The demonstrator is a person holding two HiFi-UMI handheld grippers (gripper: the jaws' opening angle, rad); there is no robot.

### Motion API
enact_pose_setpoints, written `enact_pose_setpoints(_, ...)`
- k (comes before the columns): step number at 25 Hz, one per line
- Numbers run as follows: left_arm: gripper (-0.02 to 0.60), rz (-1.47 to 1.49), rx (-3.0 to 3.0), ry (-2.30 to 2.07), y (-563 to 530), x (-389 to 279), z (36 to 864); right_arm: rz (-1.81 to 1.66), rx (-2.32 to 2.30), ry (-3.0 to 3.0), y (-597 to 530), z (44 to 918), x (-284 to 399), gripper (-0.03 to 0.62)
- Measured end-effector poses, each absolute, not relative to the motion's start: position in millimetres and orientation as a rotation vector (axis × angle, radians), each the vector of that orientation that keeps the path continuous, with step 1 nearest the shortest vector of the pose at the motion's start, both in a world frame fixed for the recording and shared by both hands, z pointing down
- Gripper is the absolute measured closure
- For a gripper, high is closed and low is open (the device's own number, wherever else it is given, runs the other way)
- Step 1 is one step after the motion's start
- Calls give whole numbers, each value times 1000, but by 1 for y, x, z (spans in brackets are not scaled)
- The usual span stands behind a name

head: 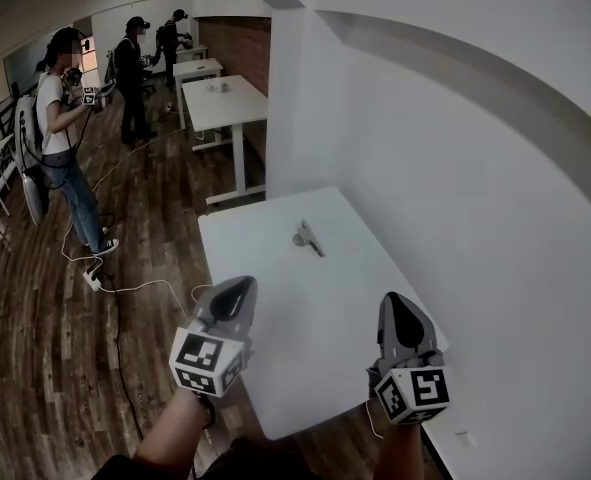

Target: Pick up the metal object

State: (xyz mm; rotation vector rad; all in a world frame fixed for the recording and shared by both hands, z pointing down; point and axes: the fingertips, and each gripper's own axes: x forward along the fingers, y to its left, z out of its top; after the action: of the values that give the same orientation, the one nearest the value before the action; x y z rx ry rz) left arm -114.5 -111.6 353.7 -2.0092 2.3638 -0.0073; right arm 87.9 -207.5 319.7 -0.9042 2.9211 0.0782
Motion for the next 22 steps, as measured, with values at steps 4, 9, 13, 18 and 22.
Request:
enact_pose_setpoints(4,580,0,-2078,2349,-153,-140,365,51,-922,2911,-241,328,60,589)
enact_pose_setpoints(9,580,-65,-2165,2285,-214,-171,382,56,-1009,2888,-281,329,28,589)
enact_pose_setpoints(13,580,-109,-2344,2143,-259,-182,410,35,-1072,2884,-302,343,10,589)
enact_pose_setpoints(18,309,-372,-2634,1840,-314,-179,470,6,-1112,2913,-321,359,-2,589)
enact_pose_setpoints(22,216,-628,-2749,1670,-364,-190,530,-29,-1146,2927,-337,375,-8,589)
